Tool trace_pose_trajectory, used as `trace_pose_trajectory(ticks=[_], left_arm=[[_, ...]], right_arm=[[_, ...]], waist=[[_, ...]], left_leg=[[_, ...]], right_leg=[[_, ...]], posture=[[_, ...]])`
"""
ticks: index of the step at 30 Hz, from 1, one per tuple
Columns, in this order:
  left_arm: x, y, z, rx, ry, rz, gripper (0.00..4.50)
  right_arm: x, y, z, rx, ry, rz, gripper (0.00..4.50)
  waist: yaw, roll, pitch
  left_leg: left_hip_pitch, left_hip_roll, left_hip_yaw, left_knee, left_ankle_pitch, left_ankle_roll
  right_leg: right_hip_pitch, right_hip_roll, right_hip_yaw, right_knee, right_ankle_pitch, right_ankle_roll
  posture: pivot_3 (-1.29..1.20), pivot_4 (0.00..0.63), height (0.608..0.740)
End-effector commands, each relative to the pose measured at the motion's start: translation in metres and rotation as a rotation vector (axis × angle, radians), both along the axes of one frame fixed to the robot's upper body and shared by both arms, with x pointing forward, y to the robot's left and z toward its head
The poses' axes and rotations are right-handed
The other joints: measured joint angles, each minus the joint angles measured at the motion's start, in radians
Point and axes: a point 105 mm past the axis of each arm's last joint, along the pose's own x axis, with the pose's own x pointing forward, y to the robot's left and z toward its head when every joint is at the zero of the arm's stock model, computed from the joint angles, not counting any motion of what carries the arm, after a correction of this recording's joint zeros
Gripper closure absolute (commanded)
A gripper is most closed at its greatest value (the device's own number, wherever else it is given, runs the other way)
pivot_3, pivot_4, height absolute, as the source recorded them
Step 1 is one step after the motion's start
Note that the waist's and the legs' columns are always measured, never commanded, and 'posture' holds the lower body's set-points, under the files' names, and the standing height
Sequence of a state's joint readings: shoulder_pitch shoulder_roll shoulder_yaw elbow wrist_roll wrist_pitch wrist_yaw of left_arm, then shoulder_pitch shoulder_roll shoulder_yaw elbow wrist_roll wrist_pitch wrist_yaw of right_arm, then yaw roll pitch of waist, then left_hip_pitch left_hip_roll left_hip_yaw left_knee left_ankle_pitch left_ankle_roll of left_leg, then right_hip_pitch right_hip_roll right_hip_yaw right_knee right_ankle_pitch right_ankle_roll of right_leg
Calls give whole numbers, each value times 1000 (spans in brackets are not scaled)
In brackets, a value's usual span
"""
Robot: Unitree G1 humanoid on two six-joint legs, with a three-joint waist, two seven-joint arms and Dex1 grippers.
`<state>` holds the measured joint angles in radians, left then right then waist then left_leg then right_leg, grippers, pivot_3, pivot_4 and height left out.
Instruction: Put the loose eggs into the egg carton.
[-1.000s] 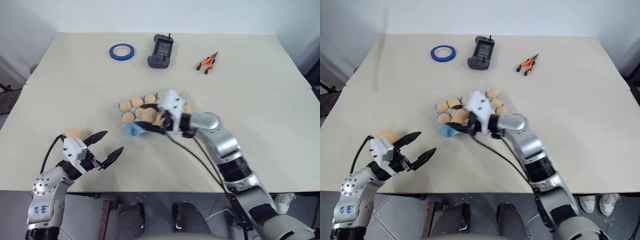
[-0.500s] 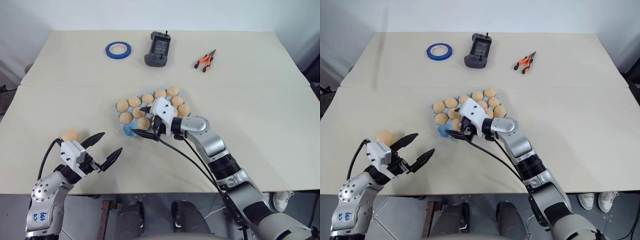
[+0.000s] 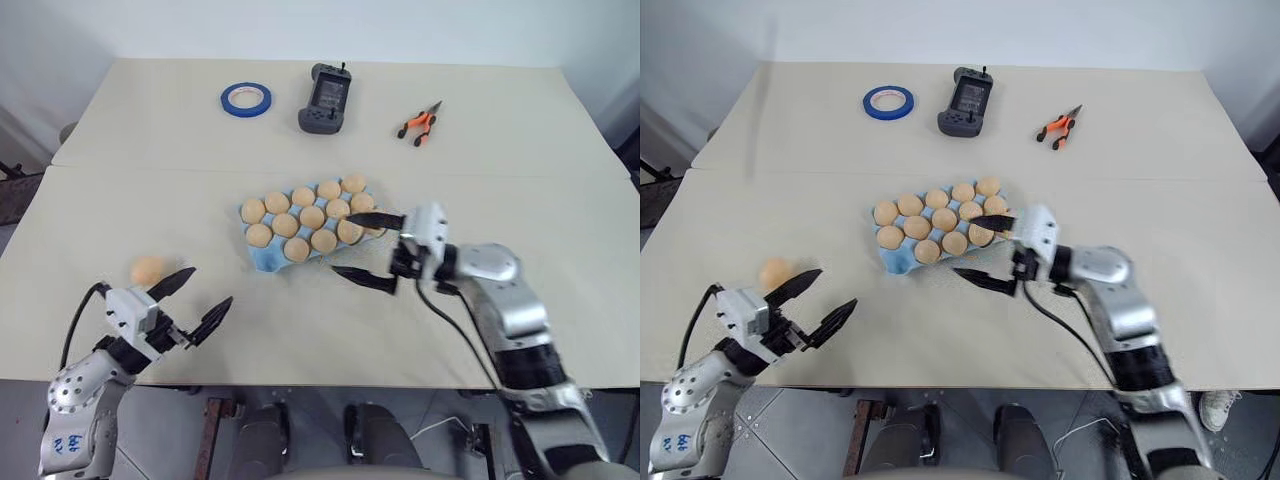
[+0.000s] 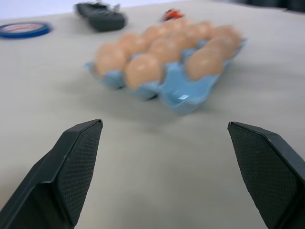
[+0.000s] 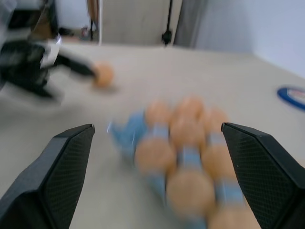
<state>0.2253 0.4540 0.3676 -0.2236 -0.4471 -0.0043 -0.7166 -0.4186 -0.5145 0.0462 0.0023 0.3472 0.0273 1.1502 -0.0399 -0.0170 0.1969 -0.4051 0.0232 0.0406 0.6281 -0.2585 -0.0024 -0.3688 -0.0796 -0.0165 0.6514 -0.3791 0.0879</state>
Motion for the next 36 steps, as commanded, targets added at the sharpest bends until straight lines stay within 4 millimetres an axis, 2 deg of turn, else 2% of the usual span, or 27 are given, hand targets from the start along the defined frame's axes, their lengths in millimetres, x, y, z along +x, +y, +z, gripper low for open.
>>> trace_pose_trajectory(ticks=[1, 5, 9, 11, 16, 23, 30, 33, 35, 36], left_arm=[[-9, 21, 10, 10, -53, 105, 0], [-18, 43, 10, -13, -61, 224, 0], [-22, 59, 14, -43, -81, 320, 0], [-24, 64, 14, -59, -77, 350, 0], [-23, 67, 14, -94, -63, 377, 0], [2, 73, 17, -103, -75, 450, 0], [28, 74, -7, -106, 72, 470, 0], [36, 69, -12, -106, 118, 444, 0], [42, 67, -9, -110, 124, 433, 0], [43, 67, -8, -109, 126, 435, 468]], right_arm=[[-4, -27, -1, 34, -19, -9, 42], [-4, -44, -17, 62, 1, -44, 42], [-4, -44, -36, 53, 34, -52, 42], [-5, -43, -39, 79, -8, -56, 42], [-4, -44, -49, 86, 24, -57, 42], [-4, -39, -45, 99, 21, -43, 42], [-1, -34, -40, 105, 5, -38, 42], [0, -33, -39, 107, 3, -38, 42], [0, -32, -40, 109, 6, -36, 42], [0, -32, -40, 110, 7, -35, 0]], waist=[[-3, 0, 0], [-9, 0, 0], [-8, -1, 1], [-8, -1, 1], [-5, -1, 1], [4, -1, 1], [9, -1, 1], [10, -1, 1], [10, -1, 1], [10, -1, 1]], left_leg=[[1, 1, 0, 0, 0, 0], [5, 2, 0, 1, 1, -2], [12, 2, 0, 1, 1, -2], [13, 2, 0, 1, 1, -2], [13, 2, 0, -1, 1, -2], [13, 2, 0, -1, 1, -2], [13, 2, 0, -1, 1, -2], [13, 3, 0, -1, 1, -2], [13, 2, 0, -1, 1, -2], [13, 2, 0, -1, 1, -2]], right_leg=[[1, 1, 0, 0, 0, 0], [5, 2, 0, 0, 0, -2], [12, 1, 0, -1, 0, -2], [13, 1, 0, -1, 1, -3], [13, 1, 0, -3, 1, -3], [14, 1, 0, -4, 1, -3], [13, 2, -1, -4, 1, -3], [13, 2, -1, -4, 1, -3], [13, 1, -1, -4, 1, -3], [13, 1, -1, -4, 1, -3]], posture=[[0, 150, 740], [0, 150, 740], [0, 150, 740], [0, 150, 740], [0, 150, 740], [0, 150, 740], [0, 150, 740], [0, 150, 740], [0, 150, 740], [0, 150, 740]])
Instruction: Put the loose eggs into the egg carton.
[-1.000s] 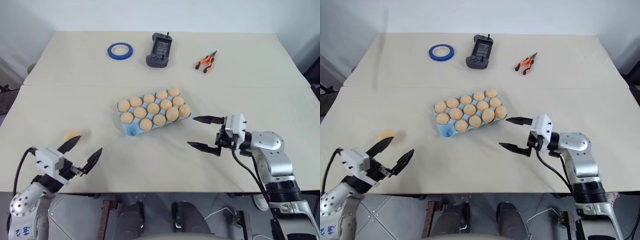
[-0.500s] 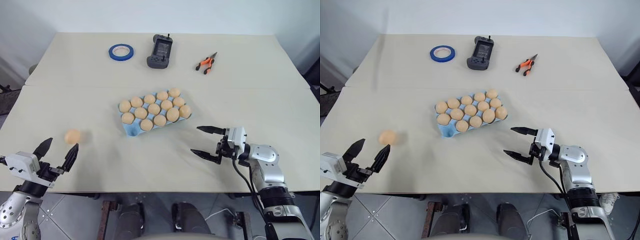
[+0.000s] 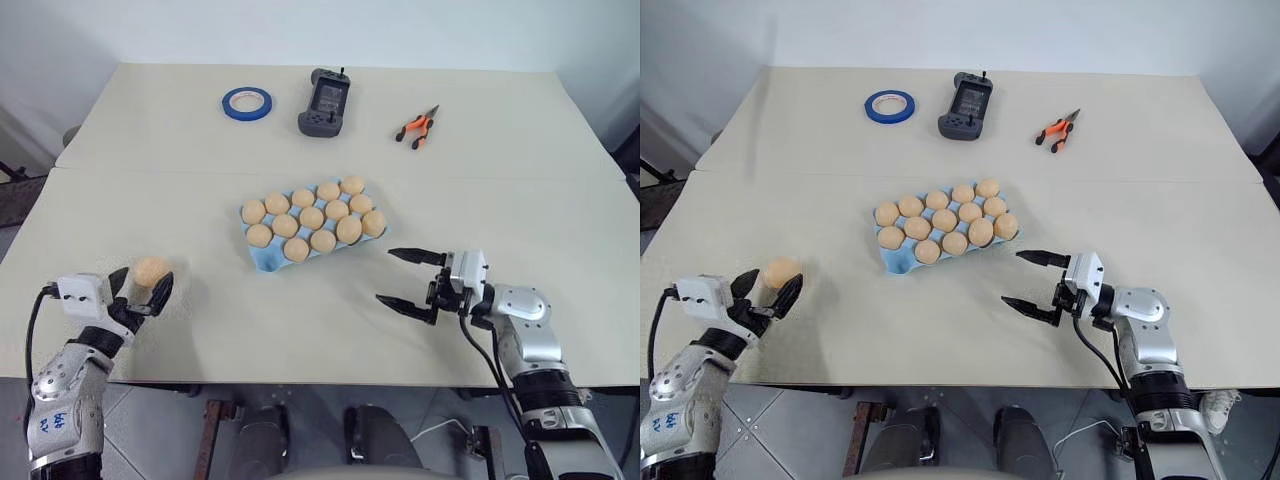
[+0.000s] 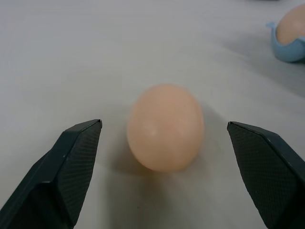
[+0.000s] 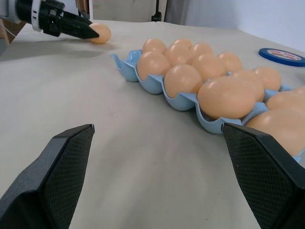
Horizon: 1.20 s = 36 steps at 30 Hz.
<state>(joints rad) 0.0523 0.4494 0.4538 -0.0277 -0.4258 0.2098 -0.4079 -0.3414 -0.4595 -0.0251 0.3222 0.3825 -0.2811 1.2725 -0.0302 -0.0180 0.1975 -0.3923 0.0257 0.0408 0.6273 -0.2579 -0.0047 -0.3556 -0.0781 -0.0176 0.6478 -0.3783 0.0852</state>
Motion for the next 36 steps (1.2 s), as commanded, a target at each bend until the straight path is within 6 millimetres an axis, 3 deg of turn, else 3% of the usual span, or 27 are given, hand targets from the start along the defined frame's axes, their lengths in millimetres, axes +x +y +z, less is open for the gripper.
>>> trace_pose_trajectory(ticks=[1, 6, 9, 10, 13, 18, 24, 28, 33, 36], left_arm=[[5, 2, 12, 27, -15, -1, 631], [8, 1, 12, 47, -7, -15, 2184], [15, -14, 20, 90, -57, -99, 2838], [16, -21, 24, 98, -75, -139, 2918], [18, -71, 43, 113, -158, -424, 2944], [32, -127, 44, 164, -139, -695, 2944], [51, -160, 49, 175, -144, -785, 2944], [49, -170, 45, 203, -140, -822, 1634], [44, -154, 55, 184, -182, -769, 19], [33, -143, 62, 186, -215, -766, 19]], right_arm=[[0, 4, 8, 13, -25, 15, 0], [-2, 8, 9, 26, -16, 25, 0], [-3, 9, 8, 25, -12, 27, 0], [-2, 9, 8, 25, -11, 26, 0], [-2, 8, 8, 22, -7, 20, 0], [-1, 8, 10, 26, -14, 5, 0], [-1, 10, 16, 58, -33, -20, 0], [-4, 11, 16, 63, -38, -26, 0], [-6, 9, 14, 67, -36, -40, 0], [-6, 7, 12, 64, -30, -45, 0]], waist=[[0, 0, 0], [-1, 0, 0], [0, 0, 0], [1, 0, 0], [5, 0, 0], [3, 0, 0], [-3, 0, 0], [2, 0, 0], [0, 0, 0], [-2, 0, 0]], left_leg=[[0, 0, 0, 0, 0, 0], [0, 0, 0, 0, 0, 0], [0, 0, 0, 0, 0, 0], [0, 0, 0, 0, 0, 0], [0, 0, 0, 0, 0, -1], [0, 0, 0, 0, 0, -1], [0, 0, 2, 0, 1, -1], [0, 1, 2, 1, 2, -3], [0, 0, 2, 2, 1, -1], [1, 1, 2, 2, 1, -2]], right_leg=[[0, 0, 0, 0, 0, 0], [0, 0, 0, 0, 0, 0], [0, 0, 0, 0, 0, 0], [0, 0, 0, 0, 0, 0], [0, 0, -1, 0, 0, 0], [0, 0, -1, 0, 0, 0], [0, 2, 0, 1, 0, 1], [-1, 2, -1, 3, 0, 1], [-1, 1, 0, 4, 0, 1], [-1, 1, 0, 5, 0, 1]], posture=[[0, 150, 740], [0, 150, 740], [0, 150, 740], [0, 150, 740], [0, 150, 740], [0, 150, 740], [0, 150, 740], [0, 150, 740], [0, 150, 740], [0, 150, 740]])
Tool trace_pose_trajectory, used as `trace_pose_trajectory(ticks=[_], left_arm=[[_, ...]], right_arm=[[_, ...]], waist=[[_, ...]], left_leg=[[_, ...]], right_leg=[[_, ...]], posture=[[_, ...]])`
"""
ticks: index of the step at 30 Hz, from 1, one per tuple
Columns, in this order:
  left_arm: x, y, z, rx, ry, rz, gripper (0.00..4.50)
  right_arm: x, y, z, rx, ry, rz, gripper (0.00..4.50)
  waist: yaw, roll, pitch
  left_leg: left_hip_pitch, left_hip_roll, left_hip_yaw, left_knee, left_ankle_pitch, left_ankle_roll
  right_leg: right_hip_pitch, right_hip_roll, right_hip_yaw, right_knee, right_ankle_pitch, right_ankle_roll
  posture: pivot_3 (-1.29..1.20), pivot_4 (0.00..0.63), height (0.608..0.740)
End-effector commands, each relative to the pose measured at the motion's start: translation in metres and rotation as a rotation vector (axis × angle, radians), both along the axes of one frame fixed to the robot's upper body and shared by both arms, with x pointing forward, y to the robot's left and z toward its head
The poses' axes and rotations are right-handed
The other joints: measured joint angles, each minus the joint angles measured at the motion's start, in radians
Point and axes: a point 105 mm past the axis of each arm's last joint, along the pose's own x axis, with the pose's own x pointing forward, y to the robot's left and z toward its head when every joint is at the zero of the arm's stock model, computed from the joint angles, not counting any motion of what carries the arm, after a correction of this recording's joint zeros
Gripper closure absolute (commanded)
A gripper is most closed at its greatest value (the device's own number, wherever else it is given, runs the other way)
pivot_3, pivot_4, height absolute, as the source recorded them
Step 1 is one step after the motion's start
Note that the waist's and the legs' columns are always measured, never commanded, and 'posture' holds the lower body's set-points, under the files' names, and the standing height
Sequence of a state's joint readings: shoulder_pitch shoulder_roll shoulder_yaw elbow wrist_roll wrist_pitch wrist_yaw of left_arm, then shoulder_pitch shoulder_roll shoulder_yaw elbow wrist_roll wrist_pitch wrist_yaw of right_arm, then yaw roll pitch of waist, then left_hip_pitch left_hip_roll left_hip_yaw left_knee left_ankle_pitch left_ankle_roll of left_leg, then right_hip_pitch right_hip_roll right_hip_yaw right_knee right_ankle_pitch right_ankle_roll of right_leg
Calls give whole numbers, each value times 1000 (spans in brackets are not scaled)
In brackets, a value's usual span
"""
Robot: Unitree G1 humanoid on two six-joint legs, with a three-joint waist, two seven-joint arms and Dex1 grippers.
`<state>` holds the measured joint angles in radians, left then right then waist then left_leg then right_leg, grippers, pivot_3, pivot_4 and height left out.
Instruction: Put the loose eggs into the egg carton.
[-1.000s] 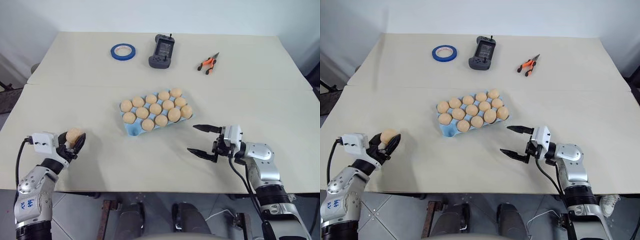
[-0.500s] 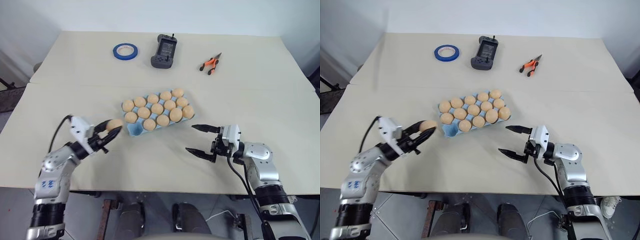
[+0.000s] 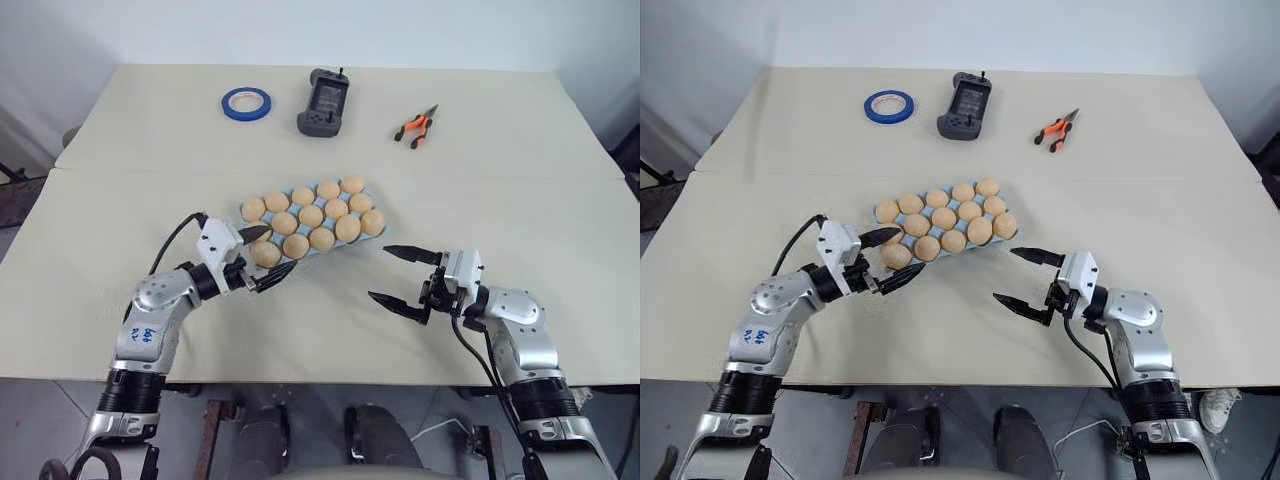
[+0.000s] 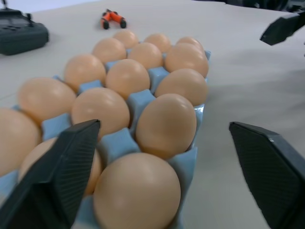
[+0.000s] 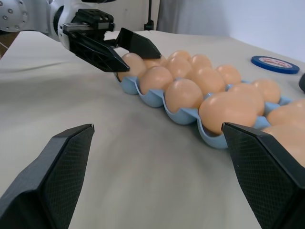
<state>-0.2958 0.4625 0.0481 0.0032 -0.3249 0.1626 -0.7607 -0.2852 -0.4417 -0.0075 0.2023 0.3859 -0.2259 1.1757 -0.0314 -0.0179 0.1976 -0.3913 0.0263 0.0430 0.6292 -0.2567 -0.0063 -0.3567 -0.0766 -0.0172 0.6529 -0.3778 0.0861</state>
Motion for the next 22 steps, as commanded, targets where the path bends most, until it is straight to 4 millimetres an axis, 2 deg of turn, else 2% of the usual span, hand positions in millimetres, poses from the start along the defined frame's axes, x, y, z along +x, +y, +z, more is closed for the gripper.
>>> trace_pose_trajectory(ticks=[1, 3, 7, 13, 17, 22], left_arm=[[-13, 15, 22, -13, -95, -1, 19], [-16, 22, 23, -8, -108, 12, 19], [-32, 51, 18, 64, -109, 28, 19], [-47, 89, 2, 161, -57, 94, 19], [-55, 98, 1, 158, -46, 130, 19], [-58, 107, -3, 153, -46, 214, 19]], right_arm=[[-1, -3, 8, 23, -32, -8, 0], [0, -3, 7, 22, -30, -7, 0], [1, -6, 3, 8, -15, 2, 0], [0, -23, 2, -16, -4, -30, 0], [2, -43, -1, -21, 13, -117, 0], [3, -50, -3, -23, 5, -148, 0]], waist=[[-1, 0, 0], [2, 0, 0], [0, 0, 0], [2, 1, 1], [3, 1, 1], [0, 1, 1]], left_leg=[[0, 0, 0, 0, 0, 0], [0, 0, 0, 0, 0, -1], [0, 0, 0, 0, 0, 0], [0, 0, 0, -2, 0, 0], [0, 0, 0, -3, -1, 1], [0, 0, 0, -5, -1, 1]], right_leg=[[0, 0, 0, 0, 0, 0], [0, 0, 0, 1, 0, 0], [0, -1, 1, 0, 0, 0], [-1, -1, 0, -2, 0, -1], [0, -2, 0, -5, 0, -1], [0, -2, 0, -6, 0, -1]], posture=[[0, 150, 740], [0, 150, 740], [0, 150, 740], [0, 150, 740], [0, 150, 740], [0, 150, 740]])
